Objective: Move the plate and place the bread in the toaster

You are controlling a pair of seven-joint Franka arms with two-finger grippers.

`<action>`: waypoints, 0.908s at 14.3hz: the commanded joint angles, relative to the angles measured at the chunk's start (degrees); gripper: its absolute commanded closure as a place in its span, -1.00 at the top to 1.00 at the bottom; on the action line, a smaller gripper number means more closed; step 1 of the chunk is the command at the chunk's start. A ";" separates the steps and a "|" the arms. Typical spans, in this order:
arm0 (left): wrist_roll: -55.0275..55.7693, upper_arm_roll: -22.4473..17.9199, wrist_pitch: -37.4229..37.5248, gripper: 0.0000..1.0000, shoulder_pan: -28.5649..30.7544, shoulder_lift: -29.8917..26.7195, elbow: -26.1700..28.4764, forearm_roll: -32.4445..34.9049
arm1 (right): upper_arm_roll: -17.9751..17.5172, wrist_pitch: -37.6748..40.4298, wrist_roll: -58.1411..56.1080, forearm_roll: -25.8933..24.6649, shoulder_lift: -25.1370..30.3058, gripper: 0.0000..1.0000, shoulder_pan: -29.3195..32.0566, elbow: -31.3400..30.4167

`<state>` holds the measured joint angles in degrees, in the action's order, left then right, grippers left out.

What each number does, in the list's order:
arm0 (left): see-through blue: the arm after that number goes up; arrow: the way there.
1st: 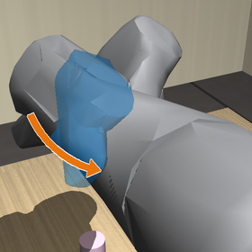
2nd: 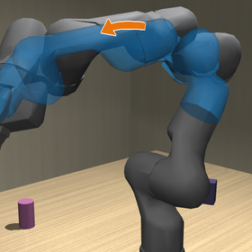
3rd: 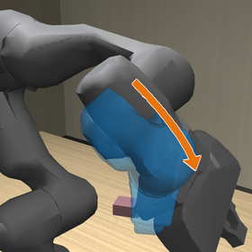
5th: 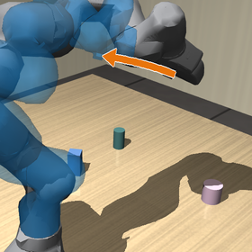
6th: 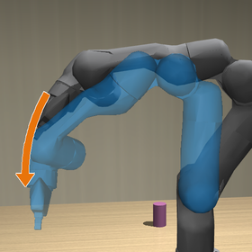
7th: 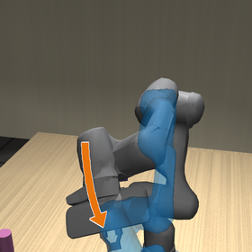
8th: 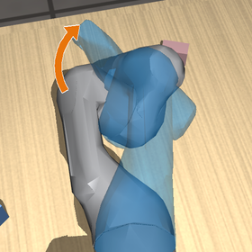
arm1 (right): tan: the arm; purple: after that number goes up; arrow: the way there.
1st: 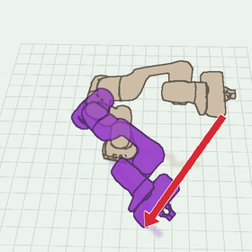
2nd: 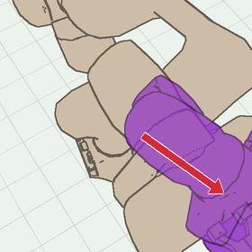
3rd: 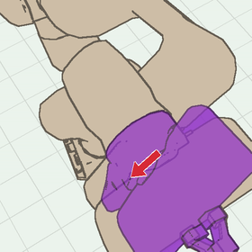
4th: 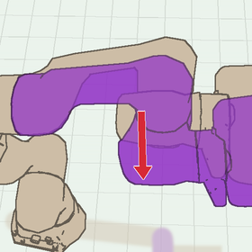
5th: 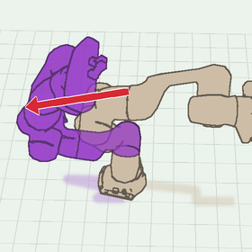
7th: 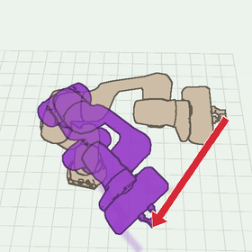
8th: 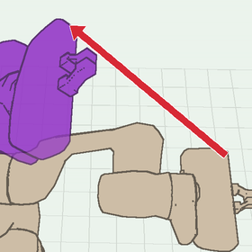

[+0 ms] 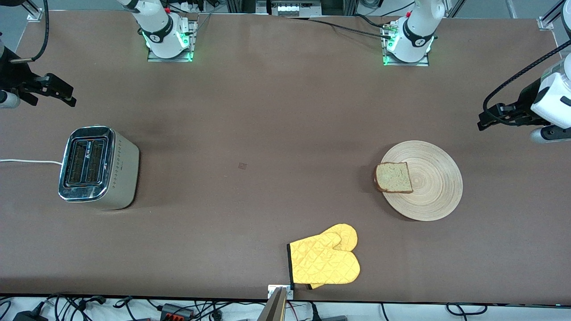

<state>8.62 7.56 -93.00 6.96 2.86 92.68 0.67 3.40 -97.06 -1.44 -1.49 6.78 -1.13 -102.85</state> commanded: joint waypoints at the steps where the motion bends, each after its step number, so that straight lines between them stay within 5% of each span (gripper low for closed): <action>1: -0.62 0.18 1.41 1.00 0.25 0.13 -1.36 -1.46 | -0.06 0.38 -0.75 0.08 1.75 1.00 0.16 -1.47; 13: -0.88 0.18 1.42 1.00 0.33 0.13 -1.36 -1.46 | -0.15 -0.14 -0.84 -0.09 0.96 1.00 0.08 -1.47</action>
<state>8.62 7.56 -92.99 6.96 2.86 92.68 0.67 3.39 -96.90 -1.48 -1.49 6.78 -1.13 -103.11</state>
